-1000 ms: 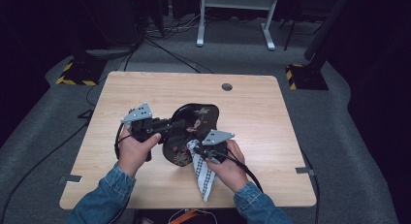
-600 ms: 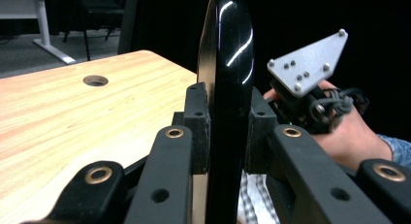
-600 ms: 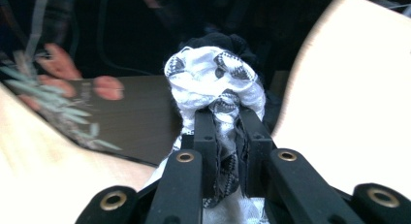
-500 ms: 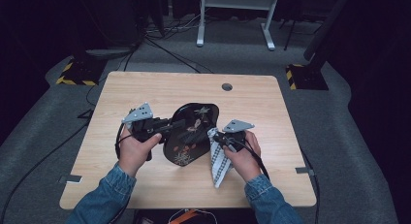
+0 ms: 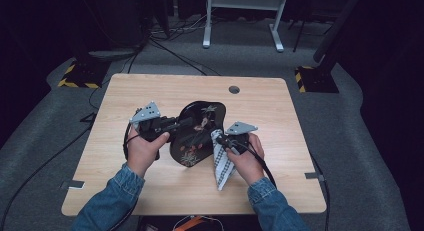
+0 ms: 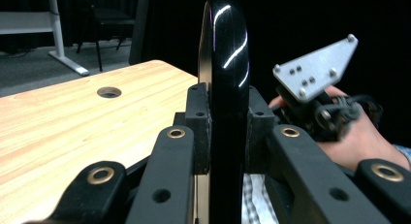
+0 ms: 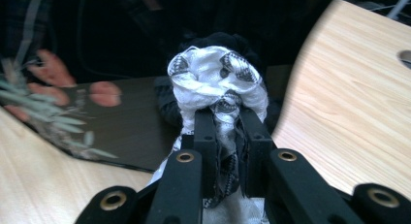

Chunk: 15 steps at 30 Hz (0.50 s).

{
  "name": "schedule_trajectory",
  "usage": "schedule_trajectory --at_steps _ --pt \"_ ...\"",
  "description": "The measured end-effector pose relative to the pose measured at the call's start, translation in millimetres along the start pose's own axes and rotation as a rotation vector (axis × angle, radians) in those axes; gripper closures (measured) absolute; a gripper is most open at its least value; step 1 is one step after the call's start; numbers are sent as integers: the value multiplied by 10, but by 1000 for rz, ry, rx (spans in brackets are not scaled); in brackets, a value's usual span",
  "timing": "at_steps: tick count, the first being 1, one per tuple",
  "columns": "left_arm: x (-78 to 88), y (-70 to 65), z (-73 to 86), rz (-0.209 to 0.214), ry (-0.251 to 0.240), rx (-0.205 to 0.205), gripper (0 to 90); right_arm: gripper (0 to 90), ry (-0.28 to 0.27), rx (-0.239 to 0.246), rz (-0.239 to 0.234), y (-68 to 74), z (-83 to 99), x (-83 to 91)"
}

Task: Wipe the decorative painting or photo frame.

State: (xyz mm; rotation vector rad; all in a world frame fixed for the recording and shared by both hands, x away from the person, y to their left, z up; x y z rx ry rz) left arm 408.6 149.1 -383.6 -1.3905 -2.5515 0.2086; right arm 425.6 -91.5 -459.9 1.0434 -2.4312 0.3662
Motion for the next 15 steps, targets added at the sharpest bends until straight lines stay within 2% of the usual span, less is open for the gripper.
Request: schedule_trajectory --at_steps 4,5,9,11,15 --pt "-8 14 -2 -4 -3 3 779 809 4 29 -43 164 -12 -71" --pt "-8 14 -2 -4 -3 3 779 809 4 29 -43 164 -12 -71" --pt "-9 14 2 1 -6 9 778 809 7 55 -101 338 -7 -122" --pt "-8 16 1 4 -6 9 778 809 12 69 -115 390 -3 -136" --pt "-8 16 7 3 0 7 777 810 13 60 -115 337 -3 -127"
Point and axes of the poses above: each handheld gripper's, and its own axes: x roughly backward along the jaws, z roughly out of its underside, y roughly to its left, the point moved 3 cm from there along -x, roughly forward along the jaws, and after that the axes turned 5 degrees about -y, right-handed, at the moved point
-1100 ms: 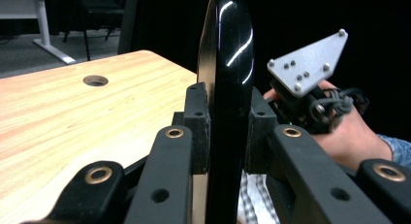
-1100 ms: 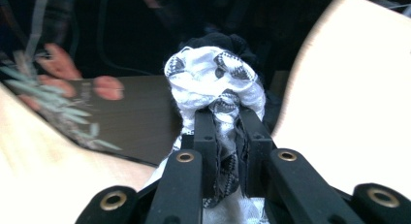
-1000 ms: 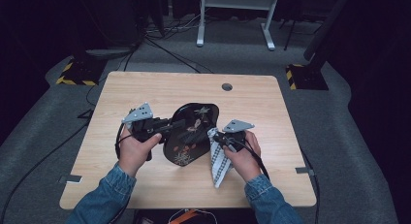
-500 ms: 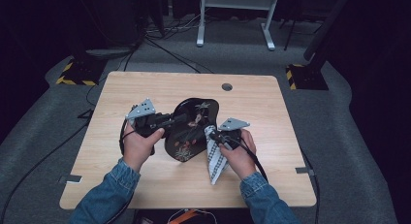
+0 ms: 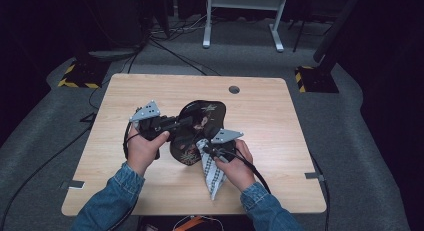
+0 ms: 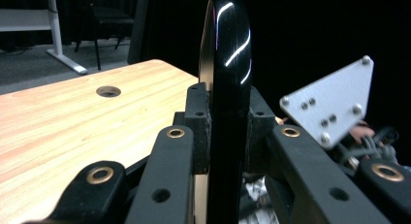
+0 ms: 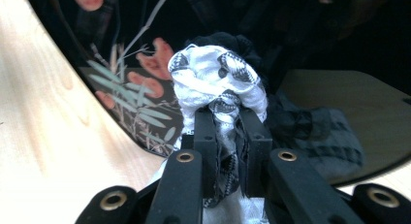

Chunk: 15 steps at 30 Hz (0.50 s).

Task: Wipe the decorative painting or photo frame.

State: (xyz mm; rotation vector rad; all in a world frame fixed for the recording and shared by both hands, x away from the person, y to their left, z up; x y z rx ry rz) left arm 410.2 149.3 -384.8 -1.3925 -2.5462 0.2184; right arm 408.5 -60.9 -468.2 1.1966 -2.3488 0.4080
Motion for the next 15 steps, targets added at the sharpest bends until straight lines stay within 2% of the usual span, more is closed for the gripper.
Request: schedule_trajectory --at_steps 6,10,15 --pt "0 -1 -2 0 4 0 777 810 -4 -41 62 -225 32 82" --pt "-2 -2 -3 -2 4 -2 777 810 -2 -56 89 -323 52 110" --pt "-4 0 1 -1 1 -2 775 810 1 -91 150 -523 102 158"
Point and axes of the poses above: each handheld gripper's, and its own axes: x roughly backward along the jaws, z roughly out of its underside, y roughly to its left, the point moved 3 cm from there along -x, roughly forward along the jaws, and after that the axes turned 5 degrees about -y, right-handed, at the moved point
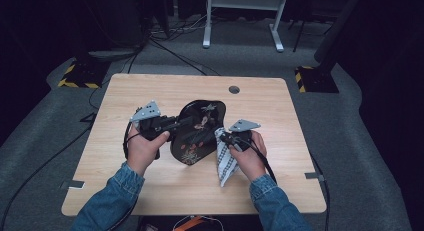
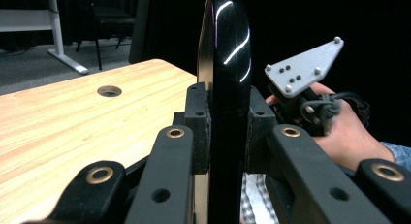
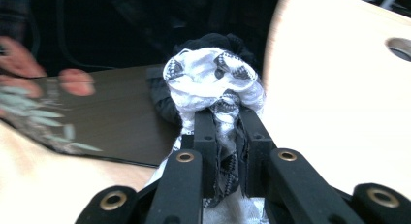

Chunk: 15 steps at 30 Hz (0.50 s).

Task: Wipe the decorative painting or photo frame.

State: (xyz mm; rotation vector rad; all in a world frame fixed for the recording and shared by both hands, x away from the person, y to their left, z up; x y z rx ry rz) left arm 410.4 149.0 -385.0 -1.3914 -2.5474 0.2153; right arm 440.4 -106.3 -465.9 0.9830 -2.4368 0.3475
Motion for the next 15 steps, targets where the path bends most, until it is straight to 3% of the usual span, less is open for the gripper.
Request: schedule_trajectory --at_steps 4,8,11,14,15 --pt "-2 3 4 0 -3 0 775 809 1 -18 21 -77 14 8" --pt "-5 4 6 1 -5 6 775 810 7 2 9 -10 20 -9" --pt "-5 5 8 -1 -6 12 775 809 30 58 -39 191 52 -70" --pt "-6 7 9 -1 -8 14 775 809 30 72 -58 267 55 -88" --pt "-8 10 10 -2 -11 15 775 809 29 89 -84 357 53 -104"
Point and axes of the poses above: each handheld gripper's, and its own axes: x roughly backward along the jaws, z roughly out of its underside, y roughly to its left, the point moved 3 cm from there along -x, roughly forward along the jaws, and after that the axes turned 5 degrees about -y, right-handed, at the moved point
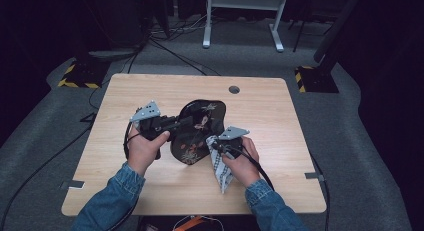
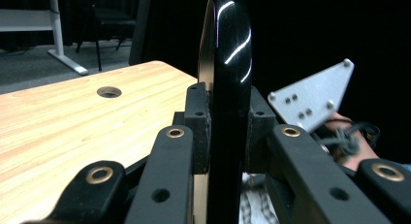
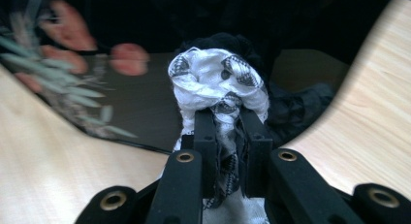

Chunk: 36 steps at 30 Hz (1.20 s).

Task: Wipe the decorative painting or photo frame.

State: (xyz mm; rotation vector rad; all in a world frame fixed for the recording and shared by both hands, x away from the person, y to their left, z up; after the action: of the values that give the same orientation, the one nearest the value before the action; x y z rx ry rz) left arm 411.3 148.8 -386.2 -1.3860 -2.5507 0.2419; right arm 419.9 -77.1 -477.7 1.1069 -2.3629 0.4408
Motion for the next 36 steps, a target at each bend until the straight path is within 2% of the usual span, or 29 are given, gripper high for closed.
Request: schedule_trajectory --at_steps 1,2,6,11,14,17,19,21,26,29,30,31,36 --pt "0 1 1 0 0 2 775 809 0 0 0 0 0 0" --pt "-1 3 1 1 0 2 774 809 -5 12 -26 72 -8 -18" --pt "-2 5 4 2 -4 4 775 809 -4 34 -70 194 -16 -62" --pt "0 7 1 4 0 5 775 810 -6 24 -83 171 -5 -69" --pt "2 8 0 5 2 5 775 810 2 21 -53 95 18 -53" --pt "0 6 0 4 4 0 775 810 10 -12 -11 -55 56 -18" --pt "1 6 0 5 4 1 775 810 11 -20 0 -92 65 -9" --pt "0 8 1 6 2 4 774 809 13 -50 50 -242 98 29" --pt "-3 8 3 4 2 -1 774 810 8 -91 84 -381 130 56" --pt "-5 8 3 3 -1 1 775 810 13 -85 87 -357 133 47" --pt "-6 7 5 2 -3 3 775 809 20 -83 63 -290 140 15" --pt "-6 8 5 1 -3 4 775 809 20 -83 63 -290 140 15" --pt "-9 6 6 -2 -3 4 775 808 30 -57 13 -119 142 -49"
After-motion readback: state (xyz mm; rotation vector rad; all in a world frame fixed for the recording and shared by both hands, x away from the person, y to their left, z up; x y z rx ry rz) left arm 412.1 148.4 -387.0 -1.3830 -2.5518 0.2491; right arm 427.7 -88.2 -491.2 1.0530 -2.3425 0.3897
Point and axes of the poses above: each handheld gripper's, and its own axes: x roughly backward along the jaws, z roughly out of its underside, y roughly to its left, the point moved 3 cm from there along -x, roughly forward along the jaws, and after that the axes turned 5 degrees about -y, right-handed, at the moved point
